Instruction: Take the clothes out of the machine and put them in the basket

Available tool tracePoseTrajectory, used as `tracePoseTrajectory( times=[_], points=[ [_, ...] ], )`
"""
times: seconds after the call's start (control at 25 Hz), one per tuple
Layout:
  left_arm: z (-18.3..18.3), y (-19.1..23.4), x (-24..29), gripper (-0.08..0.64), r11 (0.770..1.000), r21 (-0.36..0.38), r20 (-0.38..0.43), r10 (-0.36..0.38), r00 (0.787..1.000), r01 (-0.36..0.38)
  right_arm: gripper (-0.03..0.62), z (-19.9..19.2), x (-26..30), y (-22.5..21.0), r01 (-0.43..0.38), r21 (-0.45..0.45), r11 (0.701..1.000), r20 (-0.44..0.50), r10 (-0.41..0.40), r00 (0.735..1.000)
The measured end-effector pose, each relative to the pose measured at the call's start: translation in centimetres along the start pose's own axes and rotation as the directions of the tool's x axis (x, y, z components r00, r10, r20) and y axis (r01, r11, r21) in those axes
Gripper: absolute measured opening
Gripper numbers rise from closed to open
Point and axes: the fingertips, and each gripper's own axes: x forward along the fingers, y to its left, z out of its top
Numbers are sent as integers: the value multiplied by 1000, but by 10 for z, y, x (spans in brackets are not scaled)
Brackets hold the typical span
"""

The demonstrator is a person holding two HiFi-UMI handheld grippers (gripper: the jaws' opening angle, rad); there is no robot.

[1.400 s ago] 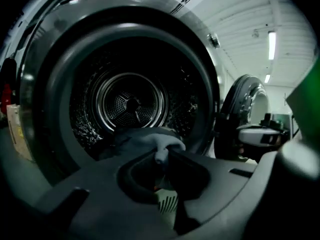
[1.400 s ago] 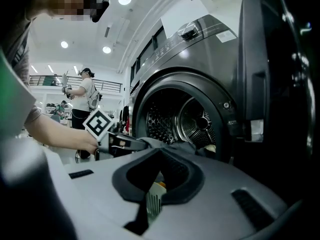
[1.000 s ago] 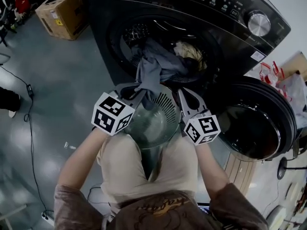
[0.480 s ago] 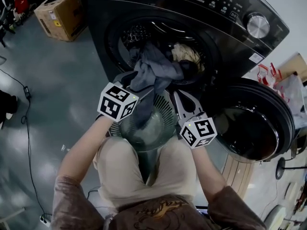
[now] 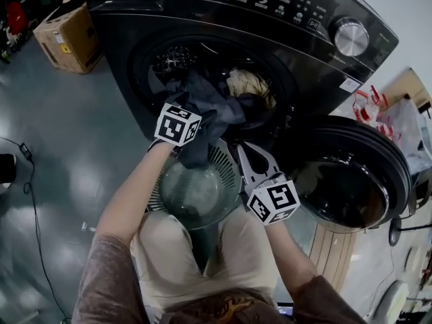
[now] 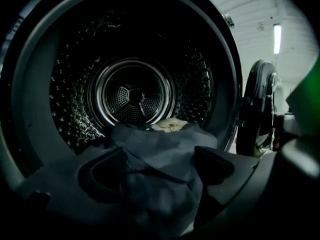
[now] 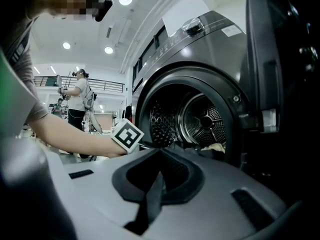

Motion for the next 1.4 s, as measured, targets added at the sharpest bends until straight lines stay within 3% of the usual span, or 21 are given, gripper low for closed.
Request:
tracePoseTrajectory(
  times=[0.28, 0.44, 0.56, 0.72, 0.92, 1.2, 1.4],
  points=[
    [-23, 8, 41, 439, 998, 51, -116, 30, 993, -24, -3, -6, -2, -4, 6, 9, 1000, -6, -5, 1000],
    [-31, 10, 50, 412, 999, 47, -134, 33, 990, -27, -3, -8, -2, -9, 17, 12, 1000, -8, -17, 1000],
    [-33, 9, 49, 305, 999, 28, -138, 35, 990, -32, -3, -8, -2, -12, 20, 9, 1000, -11, -20, 1000],
    [-29, 4, 42, 66, 999, 0, -133, 37, 990, -37, -3, -7, -5, -16, 28, 5, 1000, -11, -28, 1000],
    [-20, -17, 14, 55, 998, -34, -113, -48, 992, 44, -3, -7, -10, -20, 30, 6, 1000, -7, -30, 1000],
    [-9, -62, -71, 55, 987, 11, -104, -159, 982, 161, -3, -1, -6, -16, -5, -2, 1000, 9, 5, 1000],
    [-13, -86, -127, 55, 979, 27, -105, -199, 974, 203, -3, 3, -1, -9, -29, -5, 1000, 14, 29, 999]
  ],
)
